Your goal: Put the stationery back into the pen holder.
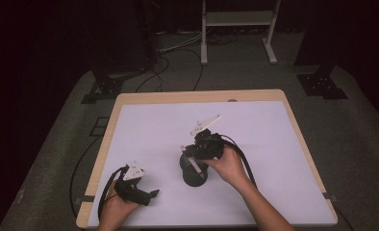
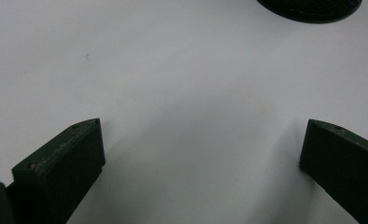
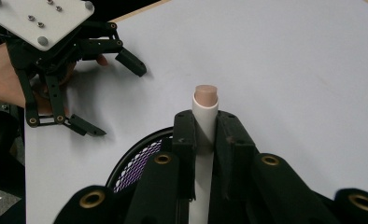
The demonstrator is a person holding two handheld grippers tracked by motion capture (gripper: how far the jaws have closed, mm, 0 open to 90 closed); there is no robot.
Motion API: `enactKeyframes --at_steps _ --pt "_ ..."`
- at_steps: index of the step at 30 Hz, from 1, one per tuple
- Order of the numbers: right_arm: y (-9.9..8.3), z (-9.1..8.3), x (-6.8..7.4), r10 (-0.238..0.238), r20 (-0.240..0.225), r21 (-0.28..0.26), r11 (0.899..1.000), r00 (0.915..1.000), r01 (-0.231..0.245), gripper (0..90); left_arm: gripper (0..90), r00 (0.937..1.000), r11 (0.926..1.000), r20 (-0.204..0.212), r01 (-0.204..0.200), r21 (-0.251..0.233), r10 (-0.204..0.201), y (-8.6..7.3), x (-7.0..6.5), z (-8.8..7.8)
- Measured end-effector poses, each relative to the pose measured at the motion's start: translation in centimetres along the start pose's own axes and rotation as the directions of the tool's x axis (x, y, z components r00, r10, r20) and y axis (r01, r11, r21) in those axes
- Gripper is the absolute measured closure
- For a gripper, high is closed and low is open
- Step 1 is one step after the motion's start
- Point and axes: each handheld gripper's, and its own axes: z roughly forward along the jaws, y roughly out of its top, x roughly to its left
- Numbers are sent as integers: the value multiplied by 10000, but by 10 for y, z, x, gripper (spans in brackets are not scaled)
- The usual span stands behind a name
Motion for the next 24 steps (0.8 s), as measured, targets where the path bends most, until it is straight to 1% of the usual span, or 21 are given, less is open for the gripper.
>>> enactKeyframes --at_steps 3,8,9,10,11,12,15,19,21,22,24 --pt "0 0 0 -57 14 -32 10000 10000 57 751 0 10000 10000 0 -1 0 1 0 0 0" --pt "0 -2 -2 -16 205 -161 9999 9998 20 582 0 10000 10000 10 8 2 -8 0 0 0" --pt "0 -4 -2 49 262 -169 9998 9996 -44 575 0 10000 10000 10 11 1 -11 0 0 0" --pt "0 -6 -3 -8 268 -225 9997 9996 14 557 0 10000 10000 10 9 -1 -9 0 0 0" --pt "-1 -7 -4 -13 344 -265 9996 9994 22 526 0 10000 10000 6 6 2 -6 0 0 0" --pt "-2 -10 -5 12 516 -286 9996 9987 3 472 0 10000 10000 4 5 0 -5 0 0 0" --pt "-7 -16 -8 75 833 -382 9993 9965 -44 376 0 10000 10000 11 22 -3 -22 0 0 0" --pt "-15 -25 -15 209 1378 -376 9992 9902 -159 238 0 10000 10000 -4 1 -2 -1 0 0 0" --pt "-20 -31 -19 337 1642 -399 9988 9859 -275 181 0 10000 10000 -2 5 -6 -5 0 0 0" --pt "-24 -35 -22 413 1750 -498 9982 9837 -330 156 0 10000 10000 -3 3 -5 -3 0 0 0" --pt "-30 -42 -25 574 1915 -584 9972 9798 -470 127 0 10000 10000 -12 -4 -10 4 0 0 0"
